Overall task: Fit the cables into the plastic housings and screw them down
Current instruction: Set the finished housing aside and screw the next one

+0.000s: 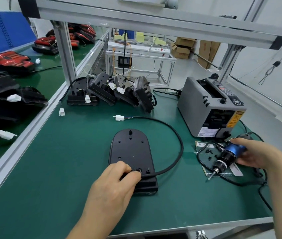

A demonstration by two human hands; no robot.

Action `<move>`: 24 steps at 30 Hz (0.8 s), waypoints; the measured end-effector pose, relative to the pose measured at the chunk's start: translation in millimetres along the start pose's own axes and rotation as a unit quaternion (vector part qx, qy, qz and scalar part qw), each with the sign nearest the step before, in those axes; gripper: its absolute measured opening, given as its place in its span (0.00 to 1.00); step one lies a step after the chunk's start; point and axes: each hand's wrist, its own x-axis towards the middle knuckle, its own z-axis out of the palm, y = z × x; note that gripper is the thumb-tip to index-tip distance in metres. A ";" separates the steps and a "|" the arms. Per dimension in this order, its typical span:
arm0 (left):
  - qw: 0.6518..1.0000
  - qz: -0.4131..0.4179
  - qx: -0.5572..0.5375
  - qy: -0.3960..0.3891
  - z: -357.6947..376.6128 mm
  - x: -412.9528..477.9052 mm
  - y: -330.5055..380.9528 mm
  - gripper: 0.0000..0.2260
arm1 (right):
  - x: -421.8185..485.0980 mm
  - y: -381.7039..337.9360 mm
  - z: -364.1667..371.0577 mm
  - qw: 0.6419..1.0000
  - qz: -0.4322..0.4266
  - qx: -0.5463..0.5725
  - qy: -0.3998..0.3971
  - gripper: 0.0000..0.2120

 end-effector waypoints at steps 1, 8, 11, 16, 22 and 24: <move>1.000 -0.001 -0.001 -0.001 0.0 0.1 0.2 0.05 | -1.2 2.4 -1.6 1.000 -0.010 0.008 0.002 0.25; 1.000 -0.001 -0.005 -0.006 -1.4 0.3 0.4 0.07 | -14.8 7.7 -7.9 0.970 -0.054 0.233 -0.041 0.18; 1.000 -0.008 -0.006 -0.008 -0.9 0.9 1.0 0.10 | -26.9 -2.6 -3.8 0.902 -0.112 0.414 -0.046 0.15; 1.000 -0.010 -0.010 -0.010 -1.3 0.4 1.4 0.11 | -47.8 -25.4 11.1 0.816 -0.199 0.536 -0.082 0.20; 1.000 -0.011 -0.002 -0.013 -0.8 0.3 1.2 0.11 | -78.7 -49.4 38.9 0.799 -0.262 0.524 -0.138 0.14; 1.000 -0.009 -0.003 -0.010 0.0 -0.2 0.3 0.12 | -90.5 -54.3 52.5 0.793 -0.287 0.514 -0.158 0.12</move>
